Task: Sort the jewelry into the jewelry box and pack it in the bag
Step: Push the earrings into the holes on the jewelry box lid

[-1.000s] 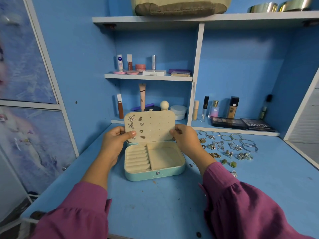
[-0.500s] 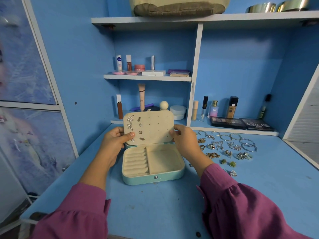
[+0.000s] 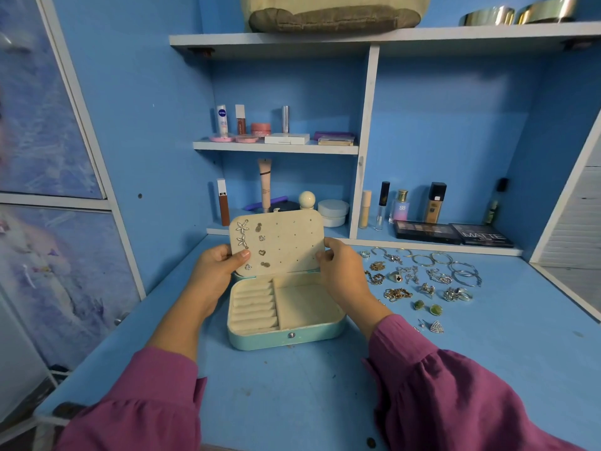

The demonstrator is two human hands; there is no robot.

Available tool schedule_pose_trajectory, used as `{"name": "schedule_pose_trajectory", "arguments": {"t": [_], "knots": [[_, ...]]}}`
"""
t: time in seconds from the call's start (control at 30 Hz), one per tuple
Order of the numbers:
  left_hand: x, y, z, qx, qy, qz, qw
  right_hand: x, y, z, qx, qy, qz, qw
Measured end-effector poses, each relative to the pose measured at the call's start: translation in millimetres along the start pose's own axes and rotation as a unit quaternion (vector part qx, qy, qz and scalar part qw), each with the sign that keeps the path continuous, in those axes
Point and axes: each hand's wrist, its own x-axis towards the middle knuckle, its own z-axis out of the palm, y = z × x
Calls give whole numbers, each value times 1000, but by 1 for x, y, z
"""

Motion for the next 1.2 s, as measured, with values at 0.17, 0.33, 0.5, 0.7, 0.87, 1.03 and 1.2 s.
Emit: {"name": "schedule_pose_trajectory", "arguments": {"t": [0.17,0.33,0.5,0.7,0.87,1.03,1.2], "knots": [[2,-2,-1,21,-7,2,1000,-3,-5,-5,-9,-5,-1,1000],[2,-1,-1,23,17,20,999,-3,-5,-6,-6,-3,-1,1000],[4,-2,-7,29,22,16,999,-2,-2,-4,6,2,7,1000],[3,-1,-4,17,20,10,1000,-1,-1,-3,15,-2,15,1000],[6,-4,-7,26,27,8,999,0,2,-3,14,1,11,1000],[9,-3,-9,-9,41,-4,999,2,2,-2,10,3,14,1000],[7,-3,-8,-13,30,2,999,1,4,-3,31,3,19,999]]}}
